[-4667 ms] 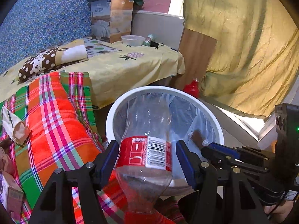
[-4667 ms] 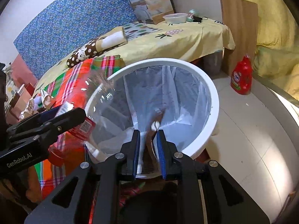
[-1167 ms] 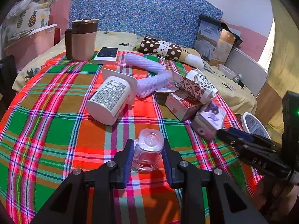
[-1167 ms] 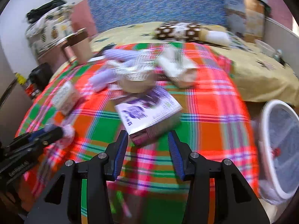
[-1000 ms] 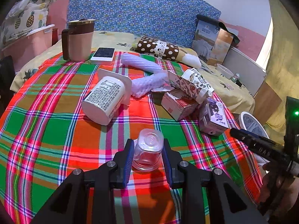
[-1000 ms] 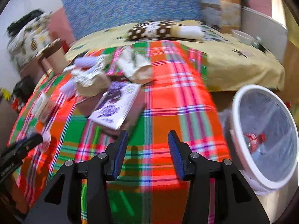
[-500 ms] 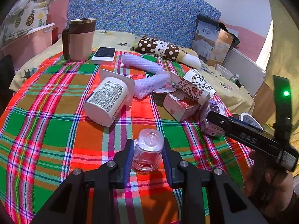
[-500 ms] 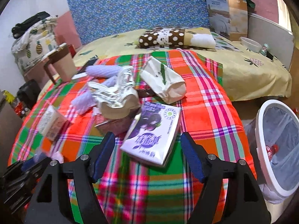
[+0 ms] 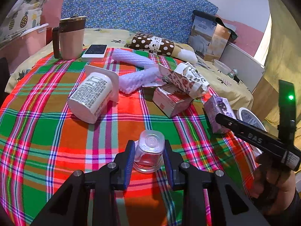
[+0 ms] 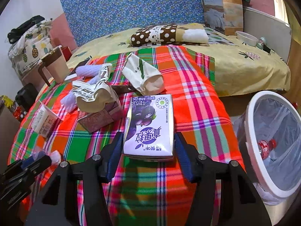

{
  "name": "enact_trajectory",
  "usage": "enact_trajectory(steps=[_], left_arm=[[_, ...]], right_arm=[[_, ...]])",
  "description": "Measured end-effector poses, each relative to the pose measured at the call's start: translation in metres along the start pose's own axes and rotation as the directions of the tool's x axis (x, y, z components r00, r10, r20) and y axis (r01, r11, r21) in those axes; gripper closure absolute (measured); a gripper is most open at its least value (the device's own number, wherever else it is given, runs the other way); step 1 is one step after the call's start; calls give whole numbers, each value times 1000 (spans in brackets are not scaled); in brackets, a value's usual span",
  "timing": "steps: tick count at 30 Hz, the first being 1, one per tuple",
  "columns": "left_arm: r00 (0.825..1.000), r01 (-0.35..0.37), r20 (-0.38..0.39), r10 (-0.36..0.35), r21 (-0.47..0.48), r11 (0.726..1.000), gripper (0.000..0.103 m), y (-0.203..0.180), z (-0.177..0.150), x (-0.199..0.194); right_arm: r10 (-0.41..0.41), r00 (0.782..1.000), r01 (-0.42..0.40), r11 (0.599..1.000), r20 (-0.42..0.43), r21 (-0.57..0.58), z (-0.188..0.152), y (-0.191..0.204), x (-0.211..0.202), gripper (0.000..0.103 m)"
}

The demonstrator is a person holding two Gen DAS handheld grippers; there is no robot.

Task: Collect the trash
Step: 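Grasp the clear plastic cup with the left gripper while the right grasps the purple juice carton, then carry the cup and carton in both grippers over the trash bin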

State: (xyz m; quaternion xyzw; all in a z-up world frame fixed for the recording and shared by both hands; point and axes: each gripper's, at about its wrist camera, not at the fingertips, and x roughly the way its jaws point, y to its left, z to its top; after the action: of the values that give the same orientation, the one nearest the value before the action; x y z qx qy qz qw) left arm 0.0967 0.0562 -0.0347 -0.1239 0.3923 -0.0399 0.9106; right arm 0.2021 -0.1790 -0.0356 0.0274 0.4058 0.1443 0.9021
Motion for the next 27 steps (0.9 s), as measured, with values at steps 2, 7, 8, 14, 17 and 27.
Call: enact_trajectory(steps=[2, 7, 8, 14, 17, 27], left_arm=[[1000, 4, -3, -4, 4, 1000, 73, -5, -2, -1], [1000, 14, 1, -14, 22, 1000, 73, -20, -5, -8], [1000, 17, 3, -17, 26, 1000, 73, -24, -6, -10], [1000, 29, 11, -29, 43, 999, 73, -42, -9, -19], [999, 35, 13, -36, 54, 998, 73, -52, -11, -23], [998, 59, 11, -60, 95, 994, 73, -80, -11, -24]], right_arm=[[13, 1000, -13, 1000, 10, -3, -3, -2, -8, 47], [43, 999, -43, 999, 15, -4, -14, -9, -26, 47], [47, 999, -46, 999, 16, -3, -16, -10, -28, 47], [63, 998, -63, 998, 27, 2, -26, -18, -44, 47], [60, 997, -60, 998, 40, 3, -27, -22, -50, 47], [42, 996, -44, 999, 77, 30, -30, -38, -62, 47]])
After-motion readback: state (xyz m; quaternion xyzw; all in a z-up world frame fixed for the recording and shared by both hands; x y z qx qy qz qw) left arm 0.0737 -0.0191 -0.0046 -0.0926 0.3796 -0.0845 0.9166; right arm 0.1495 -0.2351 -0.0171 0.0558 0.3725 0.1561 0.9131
